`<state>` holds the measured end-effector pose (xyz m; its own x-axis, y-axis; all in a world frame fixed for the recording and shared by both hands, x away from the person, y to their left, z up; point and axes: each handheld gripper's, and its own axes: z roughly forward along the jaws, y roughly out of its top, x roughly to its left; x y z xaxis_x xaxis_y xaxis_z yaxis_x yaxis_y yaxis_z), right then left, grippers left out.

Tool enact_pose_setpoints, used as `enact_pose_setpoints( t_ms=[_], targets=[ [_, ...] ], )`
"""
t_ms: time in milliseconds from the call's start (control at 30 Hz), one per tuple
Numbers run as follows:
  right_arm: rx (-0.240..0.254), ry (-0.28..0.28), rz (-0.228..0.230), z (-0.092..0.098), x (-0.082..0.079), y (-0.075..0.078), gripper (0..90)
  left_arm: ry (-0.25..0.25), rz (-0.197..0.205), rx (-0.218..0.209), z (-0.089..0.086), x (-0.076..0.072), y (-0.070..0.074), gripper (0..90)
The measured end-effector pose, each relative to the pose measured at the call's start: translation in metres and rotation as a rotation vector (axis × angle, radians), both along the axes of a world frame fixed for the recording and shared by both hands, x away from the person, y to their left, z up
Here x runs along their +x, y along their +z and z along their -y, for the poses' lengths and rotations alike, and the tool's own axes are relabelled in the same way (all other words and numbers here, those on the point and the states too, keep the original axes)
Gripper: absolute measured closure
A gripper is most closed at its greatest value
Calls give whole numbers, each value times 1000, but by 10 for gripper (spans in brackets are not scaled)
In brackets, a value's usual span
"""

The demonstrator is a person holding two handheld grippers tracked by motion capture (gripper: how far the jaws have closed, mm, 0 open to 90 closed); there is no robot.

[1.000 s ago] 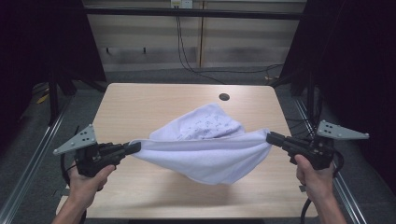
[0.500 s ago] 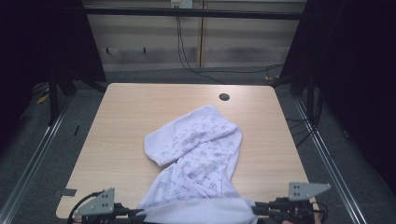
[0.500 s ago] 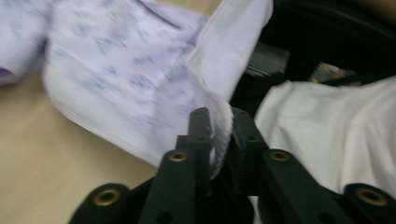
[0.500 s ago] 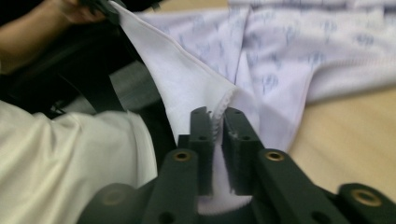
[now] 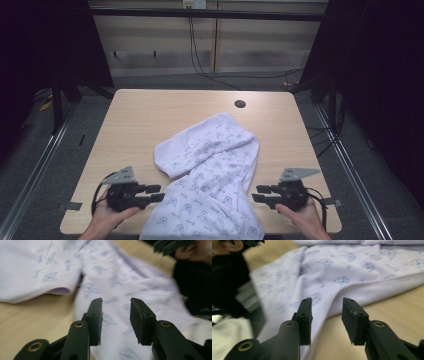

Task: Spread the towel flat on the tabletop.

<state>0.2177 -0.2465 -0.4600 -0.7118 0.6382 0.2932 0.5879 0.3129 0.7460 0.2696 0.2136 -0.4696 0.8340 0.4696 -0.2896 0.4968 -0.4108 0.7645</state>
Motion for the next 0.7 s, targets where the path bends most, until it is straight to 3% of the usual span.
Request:
enact_pose_setpoints(
  t_ms=[67,133,200,233,267,333,400,433,567,700],
  targets=[
    [-30,5,-6,-12,16,-5,578,19,-62,17,12,20,-13,547],
    [-55,-7,-23,-22,27,-10,560,30,-41,102,24,30,-21,516],
    [-91,-6,-27,-31,33,-17,533,14,-61,111,32,32,-29,531],
    [-106,-7,-35,-35,34,-20,544,15,-29,127,33,28,-30,571],
    [-134,2,-33,-38,33,-24,580,-6,-21,139,35,23,-30,689],
    [-187,-8,-21,-42,29,-26,779,-52,-5,151,36,12,-27,846],
    [-173,-36,-4,-36,26,-21,878,-70,-15,125,31,1,-24,862],
    [-167,-59,8,-30,25,-18,883,-68,-9,110,28,-5,-21,865],
    [-117,-138,14,1,14,-6,885,-95,-50,32,12,-29,-14,866],
    [-108,-166,3,23,-7,-5,886,-170,-86,15,6,-55,-14,863]
  ],
)
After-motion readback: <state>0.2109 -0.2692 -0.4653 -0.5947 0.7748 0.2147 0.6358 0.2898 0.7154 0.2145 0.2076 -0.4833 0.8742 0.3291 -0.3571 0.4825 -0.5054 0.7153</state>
